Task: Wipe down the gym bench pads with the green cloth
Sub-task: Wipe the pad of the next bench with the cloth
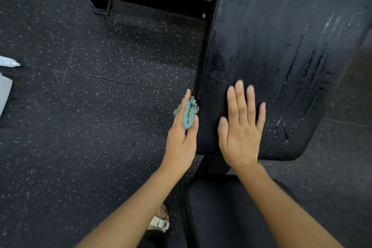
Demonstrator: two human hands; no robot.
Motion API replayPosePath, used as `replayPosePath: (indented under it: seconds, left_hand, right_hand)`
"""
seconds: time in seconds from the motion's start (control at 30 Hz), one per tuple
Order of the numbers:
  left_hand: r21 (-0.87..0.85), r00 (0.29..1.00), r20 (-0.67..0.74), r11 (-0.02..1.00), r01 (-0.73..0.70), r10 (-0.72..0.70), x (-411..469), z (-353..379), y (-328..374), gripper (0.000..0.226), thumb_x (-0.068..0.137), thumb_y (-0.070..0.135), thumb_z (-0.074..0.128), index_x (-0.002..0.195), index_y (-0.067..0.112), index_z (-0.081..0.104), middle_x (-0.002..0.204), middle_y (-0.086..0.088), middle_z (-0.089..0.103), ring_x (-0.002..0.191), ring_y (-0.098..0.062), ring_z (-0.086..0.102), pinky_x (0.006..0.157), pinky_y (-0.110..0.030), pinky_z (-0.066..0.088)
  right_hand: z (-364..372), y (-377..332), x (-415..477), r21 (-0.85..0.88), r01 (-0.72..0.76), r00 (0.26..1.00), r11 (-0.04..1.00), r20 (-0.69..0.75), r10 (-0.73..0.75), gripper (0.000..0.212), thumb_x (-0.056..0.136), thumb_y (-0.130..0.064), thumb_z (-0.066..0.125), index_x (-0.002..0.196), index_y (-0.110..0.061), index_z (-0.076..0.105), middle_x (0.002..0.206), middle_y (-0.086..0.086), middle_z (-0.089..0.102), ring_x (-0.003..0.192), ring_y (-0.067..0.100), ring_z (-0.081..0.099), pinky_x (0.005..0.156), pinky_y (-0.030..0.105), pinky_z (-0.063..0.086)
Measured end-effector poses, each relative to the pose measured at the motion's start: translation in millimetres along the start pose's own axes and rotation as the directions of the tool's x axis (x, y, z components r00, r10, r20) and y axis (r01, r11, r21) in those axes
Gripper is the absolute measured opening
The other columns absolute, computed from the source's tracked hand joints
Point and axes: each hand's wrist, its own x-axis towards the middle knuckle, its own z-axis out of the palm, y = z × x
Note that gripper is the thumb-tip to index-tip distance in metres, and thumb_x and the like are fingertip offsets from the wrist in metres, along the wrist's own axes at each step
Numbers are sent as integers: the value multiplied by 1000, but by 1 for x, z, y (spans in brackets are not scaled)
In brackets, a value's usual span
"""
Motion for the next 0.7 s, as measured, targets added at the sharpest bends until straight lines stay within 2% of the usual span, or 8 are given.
replayPosePath:
  seconds: [0.07,0.2,0.43,0.6,0.7]
  left_hand:
    - [0,1000,5,1000,10,-10,-5,-1,-4,53,103,24,40,149,40,20,156,28,25,144,10,21,120,-18,17]
    - [0,1000,16,1000,21,-21,-11,-1,-7,56,105,15,39,154,32,18,158,26,21,144,13,19,117,-11,16]
    - [-21,999,11,999,-30,31,4,1,-3,53,106,16,37,154,31,18,151,34,22,139,19,20,113,-7,17]
    - [-27,997,-15,996,-82,81,32,4,15,52,107,13,35,156,18,19,152,25,22,129,29,24,107,-1,20]
    - [-19,995,-31,996,-90,90,34,7,13,51,108,16,34,156,19,19,155,22,21,134,23,23,112,-5,19]
  right_hand:
    - [7,1,-27,-7,-5,1000,1000,20,5,63,99,-30,27,156,-25,0,163,-12,-7,151,14,-1,122,46,2]
    - [15,2,-32,-32,-18,1000,999,-7,18,62,100,-31,23,156,-27,-2,163,-14,-9,151,12,-3,122,44,0]
    - [21,3,-33,-33,-15,999,999,-47,13,60,100,-32,19,156,-26,-1,163,-14,-9,151,13,-2,122,44,1]
    - [22,4,-33,-39,-17,998,999,-63,15,60,99,-32,20,156,-25,1,163,-15,-9,151,13,-1,122,44,2]
    - [22,4,-33,-34,-17,998,999,-66,15,60,100,-32,19,156,-25,1,162,-15,-10,151,12,-1,122,43,1]
